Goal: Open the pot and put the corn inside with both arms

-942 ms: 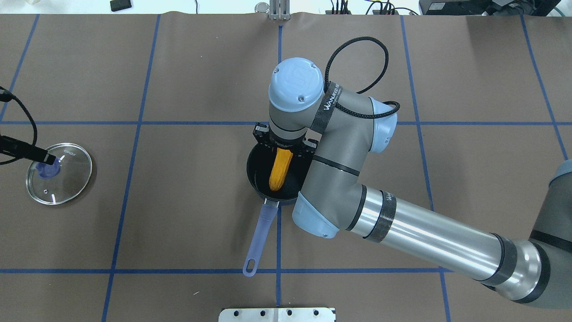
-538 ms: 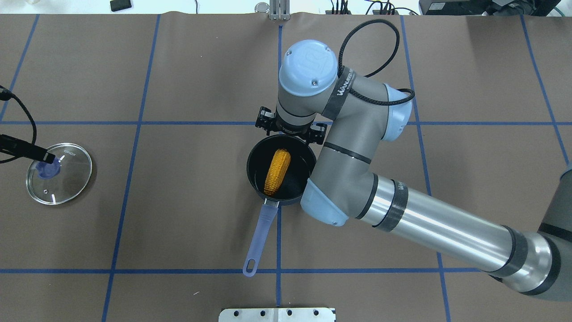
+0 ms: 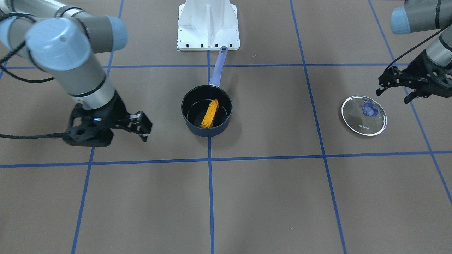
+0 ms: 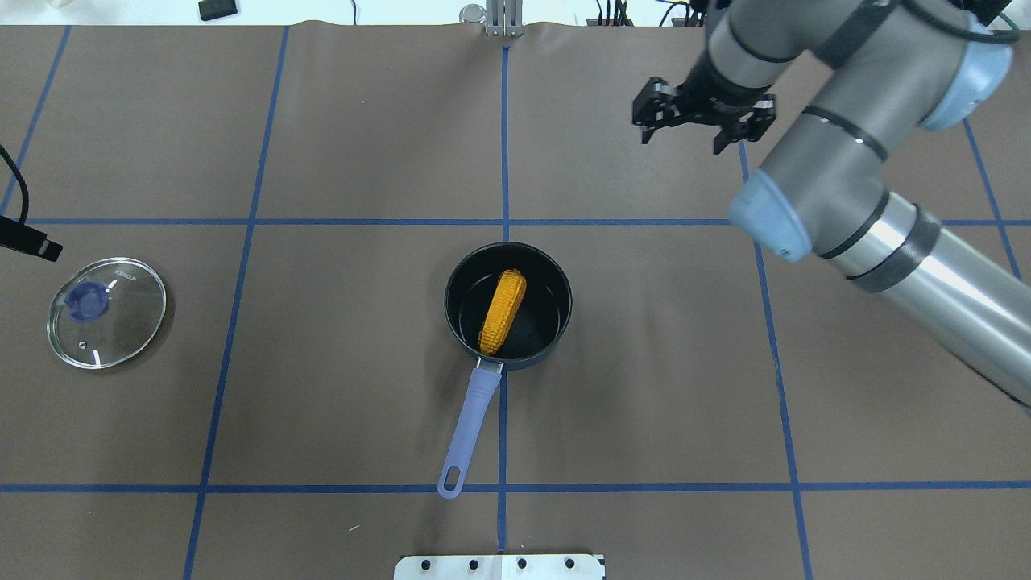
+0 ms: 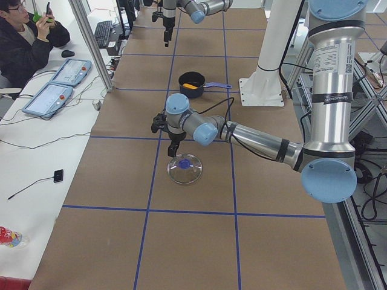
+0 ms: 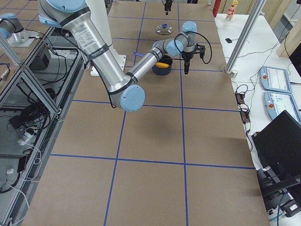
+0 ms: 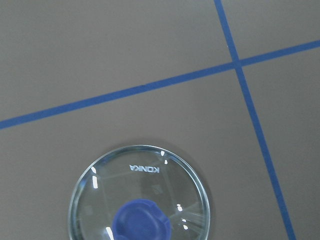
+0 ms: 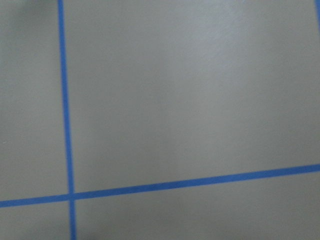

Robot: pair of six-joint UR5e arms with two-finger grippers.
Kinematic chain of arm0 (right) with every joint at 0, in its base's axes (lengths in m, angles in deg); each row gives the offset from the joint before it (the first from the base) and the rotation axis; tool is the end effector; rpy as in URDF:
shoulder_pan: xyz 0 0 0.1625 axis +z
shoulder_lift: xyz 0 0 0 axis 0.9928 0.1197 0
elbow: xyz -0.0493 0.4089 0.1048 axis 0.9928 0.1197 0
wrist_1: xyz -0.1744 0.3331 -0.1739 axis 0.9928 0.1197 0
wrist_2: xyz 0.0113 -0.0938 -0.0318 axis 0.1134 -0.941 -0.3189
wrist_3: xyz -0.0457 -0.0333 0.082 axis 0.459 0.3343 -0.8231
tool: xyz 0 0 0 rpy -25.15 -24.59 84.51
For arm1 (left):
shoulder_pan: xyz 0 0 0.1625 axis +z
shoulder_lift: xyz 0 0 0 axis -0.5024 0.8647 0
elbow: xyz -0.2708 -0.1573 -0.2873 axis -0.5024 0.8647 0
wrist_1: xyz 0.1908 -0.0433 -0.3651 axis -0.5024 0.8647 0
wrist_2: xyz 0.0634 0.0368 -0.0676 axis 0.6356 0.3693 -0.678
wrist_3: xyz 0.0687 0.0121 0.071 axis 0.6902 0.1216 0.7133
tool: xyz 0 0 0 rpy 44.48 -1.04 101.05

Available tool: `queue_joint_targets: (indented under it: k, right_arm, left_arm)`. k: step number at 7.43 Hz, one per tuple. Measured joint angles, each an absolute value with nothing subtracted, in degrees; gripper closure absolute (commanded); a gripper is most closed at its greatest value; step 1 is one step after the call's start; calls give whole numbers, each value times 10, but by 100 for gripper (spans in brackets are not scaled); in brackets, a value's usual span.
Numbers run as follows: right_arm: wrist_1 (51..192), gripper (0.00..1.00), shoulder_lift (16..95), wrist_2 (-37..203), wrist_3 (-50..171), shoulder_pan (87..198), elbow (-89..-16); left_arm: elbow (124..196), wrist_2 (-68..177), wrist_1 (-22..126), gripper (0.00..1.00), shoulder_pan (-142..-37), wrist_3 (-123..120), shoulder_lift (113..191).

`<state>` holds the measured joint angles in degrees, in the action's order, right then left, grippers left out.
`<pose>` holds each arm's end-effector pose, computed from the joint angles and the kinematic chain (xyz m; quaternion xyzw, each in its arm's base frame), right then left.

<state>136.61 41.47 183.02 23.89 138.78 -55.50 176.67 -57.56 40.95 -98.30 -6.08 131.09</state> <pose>-0.3115 -0.5966 0.2626 0.0465 -0.4125 0.0555 0.9081 0.1218 -0.4773 0.4866 0.1096 0.4228 0.1206 0.8914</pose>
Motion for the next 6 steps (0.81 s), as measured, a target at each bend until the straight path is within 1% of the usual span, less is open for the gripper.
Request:
queue_joint_targets:
  k: [3,4,6]
  right_arm:
    - [1370,0,528,1914,490,1521,-555]
    - [1370,0,556,1932,555,1554,-549]
    - [1368,0,586,1945,648,1600,-520]
  left_arm:
    - [1756,-602,328,2,-1055,55,1334]
    - [1744,-603,321,2,-1072,86,1336]
    - [1702,-605,317,2,-1109,151,1347]
